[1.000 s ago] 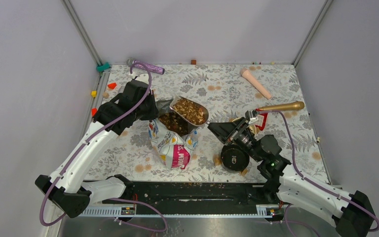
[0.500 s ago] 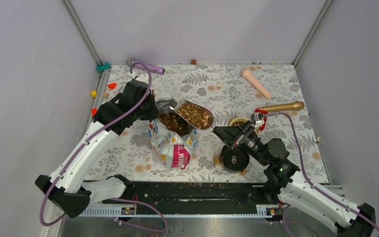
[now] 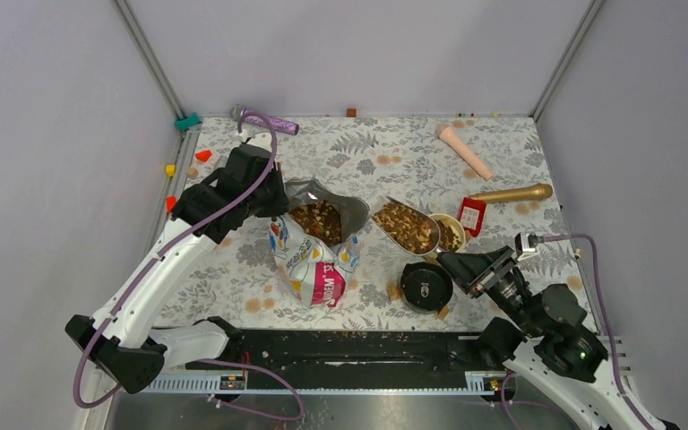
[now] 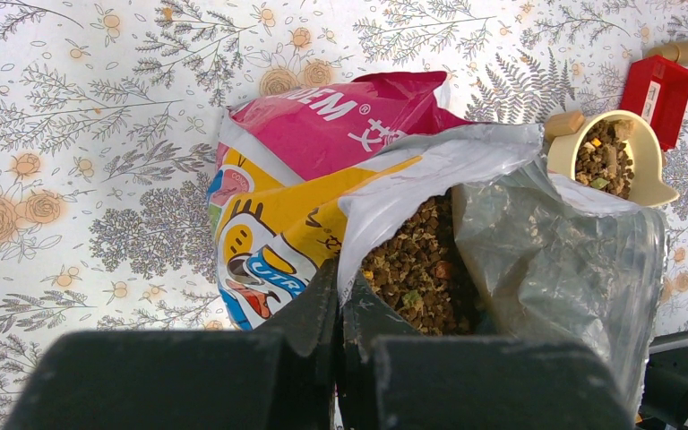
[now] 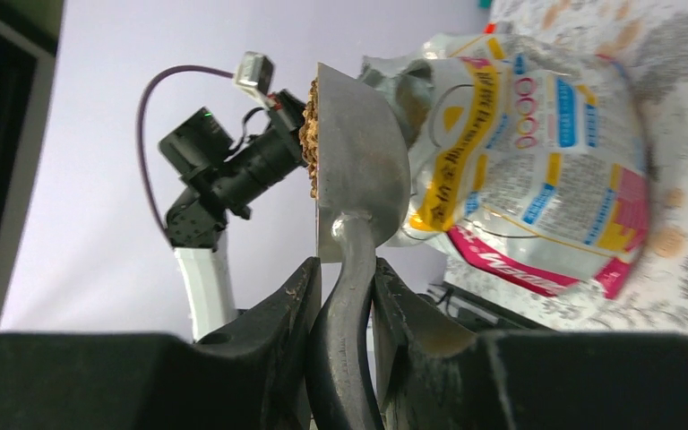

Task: Serve the pet food
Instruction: Pour the pet food into the pet food bowl.

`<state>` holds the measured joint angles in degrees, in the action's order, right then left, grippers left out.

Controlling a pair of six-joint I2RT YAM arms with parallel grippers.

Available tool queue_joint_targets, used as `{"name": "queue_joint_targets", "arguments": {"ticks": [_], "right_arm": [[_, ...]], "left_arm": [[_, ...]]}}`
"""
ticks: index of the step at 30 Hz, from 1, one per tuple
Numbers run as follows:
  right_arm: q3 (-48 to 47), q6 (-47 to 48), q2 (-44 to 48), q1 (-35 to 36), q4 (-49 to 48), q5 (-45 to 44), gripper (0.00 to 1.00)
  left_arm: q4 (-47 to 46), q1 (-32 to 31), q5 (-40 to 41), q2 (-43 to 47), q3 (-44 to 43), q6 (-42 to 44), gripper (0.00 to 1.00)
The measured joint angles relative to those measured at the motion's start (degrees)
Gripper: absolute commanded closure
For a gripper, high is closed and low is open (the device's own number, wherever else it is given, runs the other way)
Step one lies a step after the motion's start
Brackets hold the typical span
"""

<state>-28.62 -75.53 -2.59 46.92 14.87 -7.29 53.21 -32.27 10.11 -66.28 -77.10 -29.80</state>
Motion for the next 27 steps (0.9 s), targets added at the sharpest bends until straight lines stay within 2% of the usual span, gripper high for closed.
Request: {"name": "queue_joint_targets", "arguments": {"ticks": [16,27], "right_arm": [[-10.3,0.8,1.8,0.0,38.8,-10.0,1.0],[-14.6,-0.4,2.0,0.0,51.8,-13.9,1.0]], "left_arm": [[-0.3,0.0,0.0,-0.4,0.0,0.0,1.0],[-0.6,0.0,0.0,-0.9,0.0,0.0,1.0]]}}
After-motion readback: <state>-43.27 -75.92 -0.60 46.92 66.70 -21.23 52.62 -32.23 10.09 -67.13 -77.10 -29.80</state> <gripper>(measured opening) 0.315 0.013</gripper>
